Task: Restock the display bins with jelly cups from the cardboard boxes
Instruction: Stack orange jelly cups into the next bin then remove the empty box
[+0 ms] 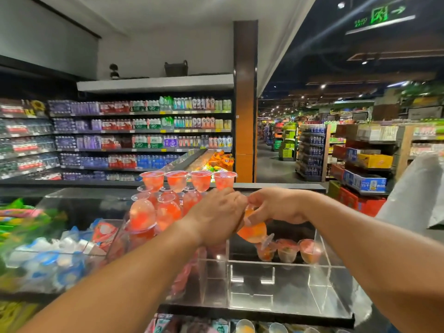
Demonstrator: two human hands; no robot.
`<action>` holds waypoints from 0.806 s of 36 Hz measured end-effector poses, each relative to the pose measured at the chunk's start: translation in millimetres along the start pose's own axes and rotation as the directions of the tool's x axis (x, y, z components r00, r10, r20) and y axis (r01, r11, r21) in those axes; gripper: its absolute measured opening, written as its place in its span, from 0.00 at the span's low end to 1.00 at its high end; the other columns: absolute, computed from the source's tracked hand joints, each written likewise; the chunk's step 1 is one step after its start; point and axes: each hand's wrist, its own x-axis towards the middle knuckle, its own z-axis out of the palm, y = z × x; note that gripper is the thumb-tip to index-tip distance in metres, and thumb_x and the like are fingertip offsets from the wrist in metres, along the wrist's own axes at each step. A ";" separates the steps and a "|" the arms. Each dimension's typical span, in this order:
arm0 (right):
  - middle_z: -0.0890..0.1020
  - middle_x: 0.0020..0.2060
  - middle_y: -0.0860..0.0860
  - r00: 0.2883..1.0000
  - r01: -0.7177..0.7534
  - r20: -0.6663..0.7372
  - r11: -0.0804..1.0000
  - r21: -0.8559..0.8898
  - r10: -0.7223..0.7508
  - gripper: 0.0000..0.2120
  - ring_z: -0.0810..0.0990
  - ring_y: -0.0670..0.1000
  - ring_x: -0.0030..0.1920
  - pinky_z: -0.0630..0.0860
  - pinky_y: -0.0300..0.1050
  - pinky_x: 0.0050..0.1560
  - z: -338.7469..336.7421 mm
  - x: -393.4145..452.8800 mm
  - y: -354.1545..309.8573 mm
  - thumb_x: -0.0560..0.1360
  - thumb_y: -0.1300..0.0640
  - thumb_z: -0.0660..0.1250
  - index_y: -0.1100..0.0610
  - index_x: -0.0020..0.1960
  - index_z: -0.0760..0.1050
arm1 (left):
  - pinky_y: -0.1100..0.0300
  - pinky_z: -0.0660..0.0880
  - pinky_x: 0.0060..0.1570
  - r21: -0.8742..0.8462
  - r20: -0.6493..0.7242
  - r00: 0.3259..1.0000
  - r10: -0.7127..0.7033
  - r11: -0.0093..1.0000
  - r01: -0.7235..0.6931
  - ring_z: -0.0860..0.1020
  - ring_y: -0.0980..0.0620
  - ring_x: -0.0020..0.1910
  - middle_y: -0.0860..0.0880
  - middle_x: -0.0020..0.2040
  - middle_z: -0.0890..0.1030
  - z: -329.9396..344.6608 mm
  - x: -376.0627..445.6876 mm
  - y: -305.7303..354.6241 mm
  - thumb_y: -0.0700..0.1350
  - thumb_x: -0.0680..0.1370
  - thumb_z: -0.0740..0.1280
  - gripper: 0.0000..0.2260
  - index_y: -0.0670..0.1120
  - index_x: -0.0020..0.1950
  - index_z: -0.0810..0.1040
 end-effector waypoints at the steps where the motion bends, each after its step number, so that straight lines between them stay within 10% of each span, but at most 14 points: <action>1: 0.83 0.49 0.52 0.999 -0.020 0.043 0.999 0.027 0.019 0.10 0.81 0.55 0.55 0.78 0.50 0.57 -2.4 -0.2 -2.1 0.74 0.58 0.76 0.53 0.53 0.79 | 0.52 0.69 0.52 -0.005 -0.011 1.000 0.010 1.000 -0.011 0.65 0.52 0.47 0.51 0.46 0.69 -1.2 0.8 -1.0 0.47 0.83 0.56 0.05 0.49 0.53 0.70; 7: 0.79 0.53 0.56 0.993 -0.113 -0.021 0.992 -0.059 0.112 0.15 0.80 0.55 0.51 0.80 0.51 0.50 -23.3 -0.3 -2.9 0.72 0.60 0.74 0.58 0.57 0.76 | 0.51 0.71 0.52 -0.054 -0.081 0.996 -0.027 0.998 0.023 0.70 0.50 0.45 0.51 0.44 0.75 -4.9 5.0 -7.6 0.54 0.84 0.52 0.16 0.47 0.49 0.73; 15: 0.71 0.49 0.49 0.995 -0.076 -0.101 0.809 -0.583 0.020 0.13 0.75 0.50 0.43 0.73 0.45 0.37 29.0 33.6 42.4 0.72 0.46 0.70 0.50 0.45 0.67 | 0.48 0.76 0.51 -0.016 -0.107 0.990 -0.089 0.996 0.088 0.74 0.50 0.46 0.50 0.45 0.79 14.3 -3.2 -28.9 0.54 0.83 0.51 0.17 0.47 0.48 0.75; 29: 0.80 0.58 0.56 0.992 0.033 0.091 0.505 -0.862 0.089 0.19 0.74 0.60 0.61 0.75 0.57 0.62 77.2 143.9 106.1 0.70 0.49 0.69 0.53 0.59 0.79 | 0.51 0.78 0.48 -0.030 -0.146 0.984 -0.101 0.995 0.097 0.76 0.50 0.45 0.51 0.46 0.81 26.3 -18.3 -38.4 0.51 0.81 0.57 0.10 0.50 0.55 0.75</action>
